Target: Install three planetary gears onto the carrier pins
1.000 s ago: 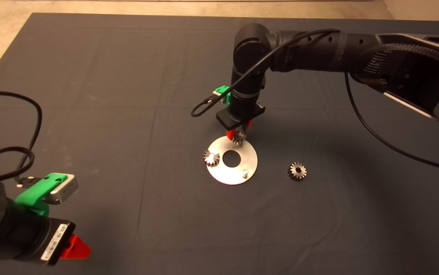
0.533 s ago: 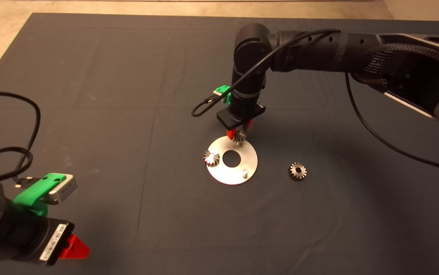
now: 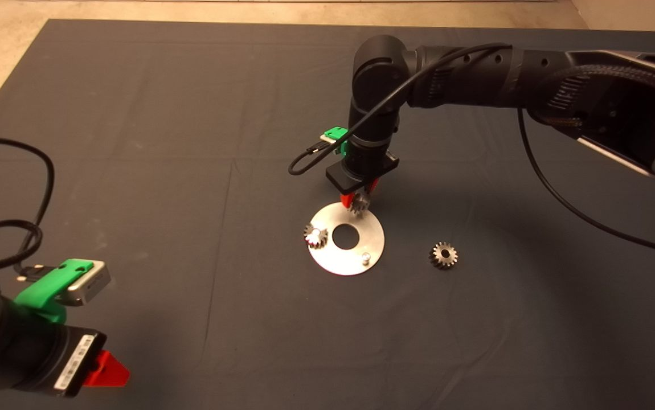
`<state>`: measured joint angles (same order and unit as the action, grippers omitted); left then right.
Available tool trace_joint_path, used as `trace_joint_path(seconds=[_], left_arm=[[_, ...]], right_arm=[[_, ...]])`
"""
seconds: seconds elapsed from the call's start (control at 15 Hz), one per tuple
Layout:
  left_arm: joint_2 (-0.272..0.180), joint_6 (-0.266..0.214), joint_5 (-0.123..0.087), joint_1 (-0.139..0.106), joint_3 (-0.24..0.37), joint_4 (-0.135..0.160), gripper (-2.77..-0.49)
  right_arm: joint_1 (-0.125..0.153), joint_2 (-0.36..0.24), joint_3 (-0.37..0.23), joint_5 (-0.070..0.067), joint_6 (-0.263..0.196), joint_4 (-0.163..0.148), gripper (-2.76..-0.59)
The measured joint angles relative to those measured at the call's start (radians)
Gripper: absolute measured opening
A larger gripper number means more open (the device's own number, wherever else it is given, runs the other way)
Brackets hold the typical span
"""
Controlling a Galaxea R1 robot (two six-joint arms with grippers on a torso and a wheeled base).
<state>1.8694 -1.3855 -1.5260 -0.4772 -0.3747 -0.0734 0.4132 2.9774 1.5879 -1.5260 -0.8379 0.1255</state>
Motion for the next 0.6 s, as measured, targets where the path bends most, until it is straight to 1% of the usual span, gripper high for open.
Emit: trace_joint_path(seconds=[0.2, 0.6], left_arm=[[0.0, 0.003, 0.0, 0.0, 0.0, 0.0, -1.09], [0.0, 0.003, 0.0, 0.0, 0.0, 0.0, -1.09]], right_arm=[[0.0, -0.015, -0.015, 0.0, 0.0, 0.001, -2.28], [0.0, -0.019, -0.026, 0.0, 0.0, 0.001, -2.28]])
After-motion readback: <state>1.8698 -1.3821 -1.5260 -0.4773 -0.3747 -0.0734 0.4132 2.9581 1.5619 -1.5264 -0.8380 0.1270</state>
